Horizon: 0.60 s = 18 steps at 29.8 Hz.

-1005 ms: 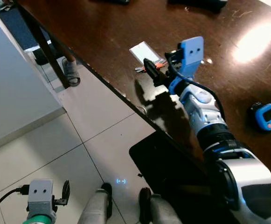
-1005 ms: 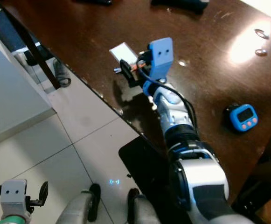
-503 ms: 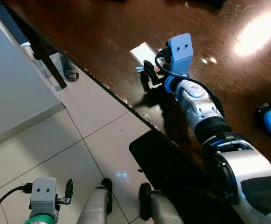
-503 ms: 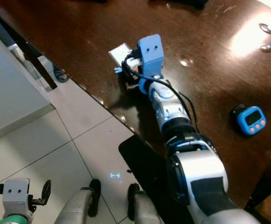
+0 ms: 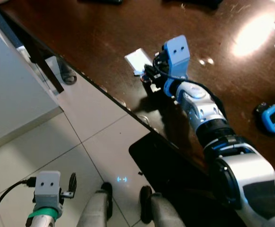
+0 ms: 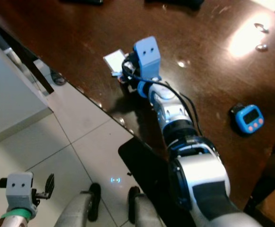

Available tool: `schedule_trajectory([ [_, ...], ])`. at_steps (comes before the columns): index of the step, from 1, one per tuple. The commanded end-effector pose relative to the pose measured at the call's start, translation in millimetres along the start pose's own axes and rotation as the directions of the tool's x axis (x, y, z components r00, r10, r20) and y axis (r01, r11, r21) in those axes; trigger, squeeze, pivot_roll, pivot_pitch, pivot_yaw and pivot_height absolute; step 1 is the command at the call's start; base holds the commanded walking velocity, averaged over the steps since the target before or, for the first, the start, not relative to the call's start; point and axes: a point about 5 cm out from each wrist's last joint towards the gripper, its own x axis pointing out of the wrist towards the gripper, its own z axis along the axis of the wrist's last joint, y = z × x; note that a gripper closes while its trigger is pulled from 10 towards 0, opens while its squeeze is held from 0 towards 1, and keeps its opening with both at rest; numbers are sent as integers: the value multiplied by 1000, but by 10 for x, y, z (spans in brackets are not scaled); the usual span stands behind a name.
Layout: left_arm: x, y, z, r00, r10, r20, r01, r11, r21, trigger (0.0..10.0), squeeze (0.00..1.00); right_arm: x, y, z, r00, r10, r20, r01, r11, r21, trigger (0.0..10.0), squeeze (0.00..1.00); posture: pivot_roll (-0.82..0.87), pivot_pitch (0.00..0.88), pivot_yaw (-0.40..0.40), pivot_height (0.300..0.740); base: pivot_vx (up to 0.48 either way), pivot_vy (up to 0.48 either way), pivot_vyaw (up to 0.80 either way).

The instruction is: Hang keys on a hook

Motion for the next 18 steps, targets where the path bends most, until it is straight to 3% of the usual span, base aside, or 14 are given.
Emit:
schedule_trajectory([
  [1, -85, 0, -161, 997, 8, -73, -7, 1000, 7, 10000, 0, -98, 108, -522, 977, 34, -211, -26, 999, 44, 0, 0, 169, 373, 17, 740, 0, 0, 0],
  [12, 150, -90, 33, 1000, -6, -11, 6, 1000, -5, 10000, 0, -231, -88, -519, 992, -34, -121, 48, 992, 116, 0, 0, 147, 317, 1, 740, 0, 0, 0],
  [15, 220, -140, 135, 999, -43, 30, 44, 998, -45, 10000, 0, -265, -131, -476, 997, -42, -69, 52, 987, 150, 0, 0, 146, 299, -1, 740, 0, 0, 0],
  [18, 323, -181, 424, 984, -99, 151, 120, 984, -135, 10000, 0, -329, -137, -270, 992, 12, 129, -45, 965, 257, 0, 0, 149, 270, -4, 740, 0, 0, 0],
])
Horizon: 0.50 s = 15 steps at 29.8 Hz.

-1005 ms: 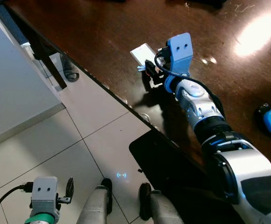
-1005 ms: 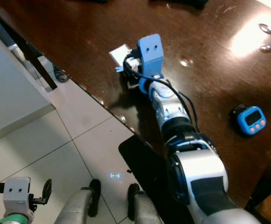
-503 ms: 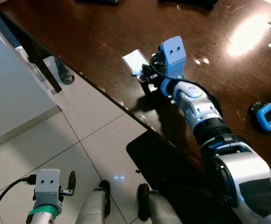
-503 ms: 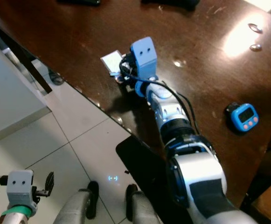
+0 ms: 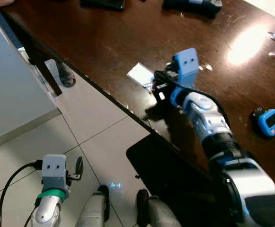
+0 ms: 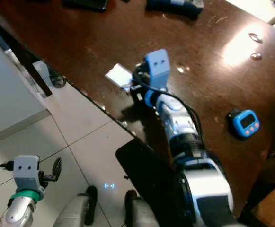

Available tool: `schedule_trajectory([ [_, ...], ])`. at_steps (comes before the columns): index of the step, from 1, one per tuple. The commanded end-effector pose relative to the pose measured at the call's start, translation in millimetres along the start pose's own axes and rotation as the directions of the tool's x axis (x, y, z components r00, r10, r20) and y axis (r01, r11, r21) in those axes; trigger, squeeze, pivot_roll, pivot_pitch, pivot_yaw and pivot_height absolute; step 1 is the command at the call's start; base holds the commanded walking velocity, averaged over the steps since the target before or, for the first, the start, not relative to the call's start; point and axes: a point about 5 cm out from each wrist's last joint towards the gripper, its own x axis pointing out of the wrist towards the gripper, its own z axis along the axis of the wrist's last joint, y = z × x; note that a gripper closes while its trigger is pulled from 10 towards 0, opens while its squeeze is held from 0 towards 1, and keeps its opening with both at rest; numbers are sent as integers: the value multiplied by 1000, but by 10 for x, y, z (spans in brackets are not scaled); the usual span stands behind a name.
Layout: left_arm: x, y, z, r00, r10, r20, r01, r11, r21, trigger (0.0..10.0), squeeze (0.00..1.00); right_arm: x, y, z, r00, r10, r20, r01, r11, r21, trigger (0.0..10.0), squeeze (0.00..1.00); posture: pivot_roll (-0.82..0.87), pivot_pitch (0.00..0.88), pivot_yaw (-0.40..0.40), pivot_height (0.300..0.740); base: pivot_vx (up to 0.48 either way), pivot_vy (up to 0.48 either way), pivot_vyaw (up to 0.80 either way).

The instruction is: Hang keys on a hook

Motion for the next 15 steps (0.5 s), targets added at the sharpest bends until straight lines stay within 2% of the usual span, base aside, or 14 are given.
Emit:
schedule_trajectory([
  [1, -29, -4, 0, 1000, -25, -1, 25, 998, -53, 10000, 0, -72, -1, -49, 999, 35, 28, -37, 996, 84, 0, 0, 149, 270, -4, 740, 0, 0, 0],
  [3, 43, 4, 162, 997, -46, 67, 52, 995, -89, 10000, 0, -106, 26, 60, 990, 79, 117, -95, 986, 139, 0, 0, 148, 258, -7, 740, 0, 0, 0],
  [6, 89, 26, 275, 992, -52, 114, 65, 992, -108, 10000, 0, -143, 48, 115, 981, 109, 159, -133, 980, 150, 0, 0, 148, 248, -10, 740, 0, 0, 0],
  [7, 229, 168, 667, 966, -51, 255, 91, 985, -149, 10000, 0, -213, 118, 177, 958, 185, 218, -221, 964, 151, 0, 0, 149, 198, -21, 740, 0, 0, 0],
  [8, 266, 222, 848, 946, -57, 319, 112, 981, -159, 10000, 0, -239, 146, 192, 948, 212, 237, -251, 956, 149, 0, 0, 149, 193, -22, 740, 0, 0, 0],
  [9, 266, 222, 848, 946, -57, 319, 112, 981, -159, 10000, 0, -239, 146, 192, 948, 212, 237, -251, 956, 149, 0, 0, 149, 193, -22, 740, 0, 0, 0],
  [10, 291, 254, 980, 929, -69, 364, 137, 977, -164, 10000, 0, -254, 166, 198, 941, 229, 249, -272, 950, 153, 0, 0, 152, 182, -23, 740, 0, 0, 0],
  [11, 291, 254, 980, 929, -69, 364, 137, 977, -164, 10000, 0, -254, 166, 198, 941, 229, 249, -272, 950, 153, 0, 0, 152, 182, -23, 740, 0, 0, 0],
  [13, 288, 265, 1237, 881, -137, 452, 222, 965, -142, 10000, 0, -282, 220, 220, 922, 270, 278, -321, 935, 155, 0, 0, 154, 161, -25, 740, 0, 0, 0],
  [14, 288, 265, 1237, 881, -137, 452, 222, 965, -142, 10000, 0, -282, 220, 220, 922, 270, 278, -321, 935, 155, 0, 0, 154, 161, -25, 740, 0, 0, 0],
  [15, 278, 259, 1333, 858, -173, 484, 265, 956, -128, 10000, 0, -294, 241, 233, 913, 287, 291, -342, 926, 157, 0, 0, 155, 150, -23, 740, 0, 0, 0],
])
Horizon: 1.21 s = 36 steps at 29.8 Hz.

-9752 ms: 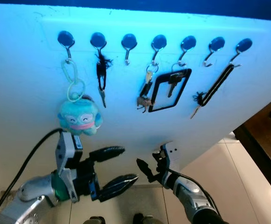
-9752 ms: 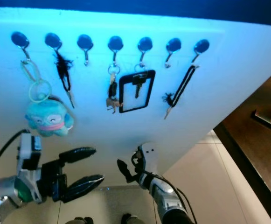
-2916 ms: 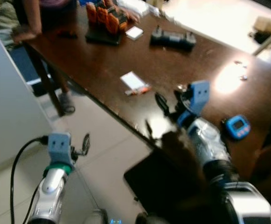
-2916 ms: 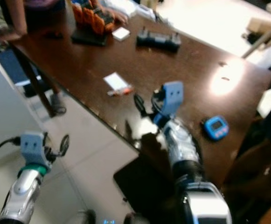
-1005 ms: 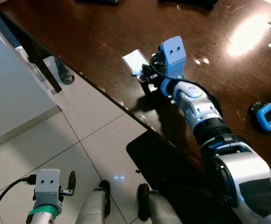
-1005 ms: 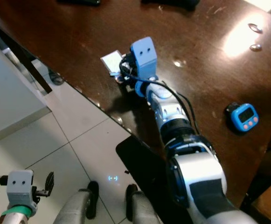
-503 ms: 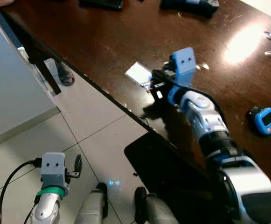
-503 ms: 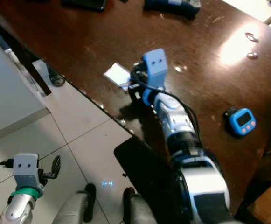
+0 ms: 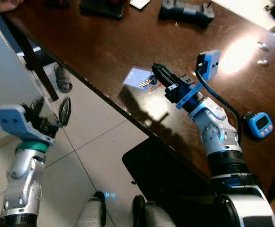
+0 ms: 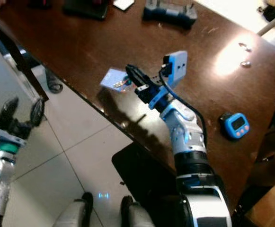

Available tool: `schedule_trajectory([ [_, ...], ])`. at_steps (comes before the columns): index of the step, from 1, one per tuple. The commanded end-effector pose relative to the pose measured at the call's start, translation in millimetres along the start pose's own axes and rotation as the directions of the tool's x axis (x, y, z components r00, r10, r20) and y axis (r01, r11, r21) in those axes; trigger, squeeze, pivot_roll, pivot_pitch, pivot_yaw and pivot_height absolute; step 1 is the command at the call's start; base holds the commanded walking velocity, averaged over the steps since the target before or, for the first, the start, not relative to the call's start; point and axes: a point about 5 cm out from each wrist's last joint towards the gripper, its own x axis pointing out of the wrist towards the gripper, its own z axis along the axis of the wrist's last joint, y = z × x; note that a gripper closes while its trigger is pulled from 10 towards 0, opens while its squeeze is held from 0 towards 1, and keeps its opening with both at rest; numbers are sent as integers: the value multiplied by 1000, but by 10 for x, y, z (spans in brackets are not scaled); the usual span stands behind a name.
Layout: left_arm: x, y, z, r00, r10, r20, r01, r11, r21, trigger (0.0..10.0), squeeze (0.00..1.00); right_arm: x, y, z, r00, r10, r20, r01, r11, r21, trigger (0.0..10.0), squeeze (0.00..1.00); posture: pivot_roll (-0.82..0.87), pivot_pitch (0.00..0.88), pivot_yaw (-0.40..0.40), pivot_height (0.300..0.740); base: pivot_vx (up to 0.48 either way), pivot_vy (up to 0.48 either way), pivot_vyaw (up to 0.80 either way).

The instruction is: Hang keys on a hook

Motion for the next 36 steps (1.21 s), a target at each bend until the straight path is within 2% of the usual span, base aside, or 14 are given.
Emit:
schedule_trajectory([
  [1, -22, -28, 53, 997, -72, 5, 72, 997, -32, 10000, 0, -44, 56, -41, 999, 39, 9, -39, 999, 36, 0, 0, 155, 143, -24, 740, 0, 0, 0],
  [6, 37, -146, 375, 961, -247, 123, 253, 966, -42, 10000, 0, -30, 86, 8, 997, 68, 42, -71, 996, 59, 0, 0, 162, 115, -31, 740, 0, 0, 0],
  [8, 51, -332, 641, 883, -430, 190, 436, 900, 10, 10000, 0, 13, 123, 111, 990, 92, 106, -103, 989, 105, 0, 0, 165, 97, -40, 740, 0, 0, 0],
  [9, 51, -332, 641, 883, -430, 190, 436, 900, 10, 10000, 0, 13, 123, 111, 990, 92, 106, -103, 989, 105, 0, 0, 165, 97, -40, 740, 0, 0, 0],
  [10, 49, -402, 727, 848, -490, 203, 495, 869, 28, 10000, 0, 29, 139, 152, 986, 101, 132, -118, 985, 126, 0, 0, 165, 97, -40, 740, 0, 0, 0],
  [11, 91, -480, 792, 825, -532, 192, 525, 847, 88, 10000, 1000, 75, 179, 204, 979, 115, 168, -141, 978, 156, 0, 0, 170, 93, -45, 740, 0, 0, 0],
  [13, 119, -523, 831, 814, -553, 180, 538, 833, 126, 10000, 1000, 103, 209, 236, 974, 124, 190, -158, 972, 175, 0, 0, 170, 93, -45, 740, 0, 0, 0],
  [15, 213, -661, 907, 797, -586, 148, 539, 800, 265, 10000, 1000, 211, 357, 274, 953, 181, 241, -236, 945, 225, 0, 0, 172, 94, -45, 740, 0, 0, 0],
  [17, 234, -719, 928, 787, -603, 131, 543, 777, 317, 10000, 1000, 252, 405, 270, 949, 195, 249, -255, 938, 235, 0, 0, 173, 94, -47, 740, 0, 0, 0],
  [18, 261, -737, 922, 798, -593, 107, 517, 765, 384, 10000, 1000, 276, 427, 271, 945, 200, 259, -265, 932, 249, 0, 0, 179, 97, -51, 740, 0, 0, 0],
  [23, 310, -762, 886, 825, -562, 56, 457, 723, 518, 10000, 1000, 310, 473, 285, 934, 214, 286, -296, 911, 286, 0, 0, 186, 101, -53, 740, 0, 0, 0],
  [24, 323, -785, 822, 847, -532, 18, 419, 687, 593, 10000, 1000, 323, 512, 295, 925, 224, 306, -320, 894, 314, 0, 0, 190, 104, -56, 740, 0, 0, 0],
  [34, 284, -844, 600, 868, -494, -52, 410, 652, 638, 10000, 1000, 312, 567, 279, 920, 244, 306, -345, 874, 343, 0, 0, 192, 107, -57, 740, 0, 0, 0],
  [36, 273, -805, 601, 885, -463, -50, 364, 621, 694, 10000, 1000, 300, 550, 306, 916, 218, 337, -345, 857, 383, 0, 0, 190, 107, -55, 740, 0, 0, 0],
])
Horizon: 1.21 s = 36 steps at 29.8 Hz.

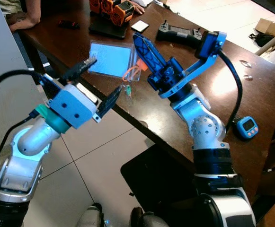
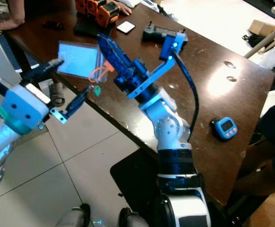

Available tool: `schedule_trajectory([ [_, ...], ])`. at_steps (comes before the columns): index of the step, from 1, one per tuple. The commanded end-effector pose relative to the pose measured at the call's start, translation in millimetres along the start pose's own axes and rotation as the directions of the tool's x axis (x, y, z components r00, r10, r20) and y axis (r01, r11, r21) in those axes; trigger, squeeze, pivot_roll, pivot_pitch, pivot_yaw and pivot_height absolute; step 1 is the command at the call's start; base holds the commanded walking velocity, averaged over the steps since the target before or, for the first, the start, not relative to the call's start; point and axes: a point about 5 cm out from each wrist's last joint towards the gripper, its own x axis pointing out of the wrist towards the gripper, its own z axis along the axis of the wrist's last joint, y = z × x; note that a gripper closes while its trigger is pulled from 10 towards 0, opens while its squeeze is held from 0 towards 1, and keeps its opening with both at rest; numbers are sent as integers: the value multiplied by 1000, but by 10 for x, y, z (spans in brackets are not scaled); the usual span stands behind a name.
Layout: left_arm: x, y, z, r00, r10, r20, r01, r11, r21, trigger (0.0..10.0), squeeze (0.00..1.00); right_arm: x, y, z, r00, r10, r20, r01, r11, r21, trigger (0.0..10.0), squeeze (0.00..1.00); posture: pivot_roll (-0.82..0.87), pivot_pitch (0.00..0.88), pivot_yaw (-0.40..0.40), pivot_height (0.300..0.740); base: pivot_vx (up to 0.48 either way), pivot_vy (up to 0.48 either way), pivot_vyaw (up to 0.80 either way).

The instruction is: Hang keys on a hook

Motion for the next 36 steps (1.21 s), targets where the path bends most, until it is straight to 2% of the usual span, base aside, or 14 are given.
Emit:
schedule_trajectory([
  [1, -27, -37, -28, 1000, 13, -14, -13, 998, 53, 10000, 878, -34, 6, 52, 999, -6, 44, 5, 999, 32, 0, 0, 190, 105, -54, 740, 0, 0, 0],
  [3, -27, -37, -28, 1000, 13, -14, -13, 998, 53, 10000, 878, -34, 6, 52, 999, -6, 44, 5, 999, 32, 0, 0, 190, 105, -54, 740, 0, 0, 0],
  [4, -25, -39, -28, 999, 35, -13, -34, 997, 74, 10000, 345, -34, 9, 61, 999, -6, 54, 4, 999, 44, 0, 0, 190, 105, -55, 740, 0, 0, 0],
  [6, -22, -42, -27, 999, 49, -12, -48, 995, 85, 10000, 345, -34, 12, 64, 998, -5, 57, 2, 999, 49, 0, 0, 190, 105, -55, 740, 0, 0, 0],
  [7, -1, -39, -6, 993, 114, -2, -114, 988, 103, 10000, 0, -31, 19, 61, 998, -4, 66, 0, 998, 65, 0, 0, 194, 101, -59, 740, 0, 0, 0],
  [9, 35, -24, 42, 973, 231, 19, -231, 962, 146, 10000, 0, -26, 29, 38, 997, -4, 76, -3, 996, 93, 0, 0, 197, 98, -61, 740, 0, 0, 0],
  [11, 47, -14, 76, 960, 276, 34, -278, 945, 171, 10000, 0, -20, 34, 20, 997, -5, 78, -3, 995, 103, 0, 0, 198, 98, -61, 740, 0, 0, 0],
  [12, 47, -14, 76, 960, 276, 34, -278, 945, 171, 10000, 0, -20, 34, 20, 997, -5, 78, -3, 995, 103, 0, 0, 198, 98, -61, 740, 0, 0, 0],
  [15, 62, 6, 135, 942, 329, 61, -334, 909, 250, 10000, 0, -17, 38, -12, 996, -15, 85, 4, 992, 124, 0, 0, 202, 99, -61, 740, 0, 0, 0],
  [18, 67, 10, 148, 941, 331, 71, -337, 900, 278, 10000, 0, -18, 36, -21, 996, -22, 86, 11, 992, 129, 0, 0, 200, 99, -61, 740, 0, 0, 0],
  [24, 106, -67, 174, 960, 263, 102, -282, 890, 359, 10000, 0, -12, 29, -65, 995, -59, 77, 48, 989, 137, 0, 0, 193, 99, -58, 740, 0, 0, 0],
  [25, 123, -151, 175, 970, 213, 113, -241, 880, 409, 10000, 0, -14, 20, -70, 994, -75, 75, 64, 988, 138, 0, 0, 193, 99, -58, 740, 0, 0, 0],
  [28, 136, -267, 151, 984, 133, 114, -172, 861, 478, 10000, 0, -11, 4, -78, 994, -89, 71, 78, 987, 142, 0, 0, 190, 94, -57, 740, 0, 0, 0],
  [36, 140, -413, 68, 993, 61, 102, -109, 810, 576, 10000, 0, 6, 6, -133, 994, -99, 45, 92, 985, 149, 0, 0, 189, 92, -58, 740, 0, 0, 0],
])
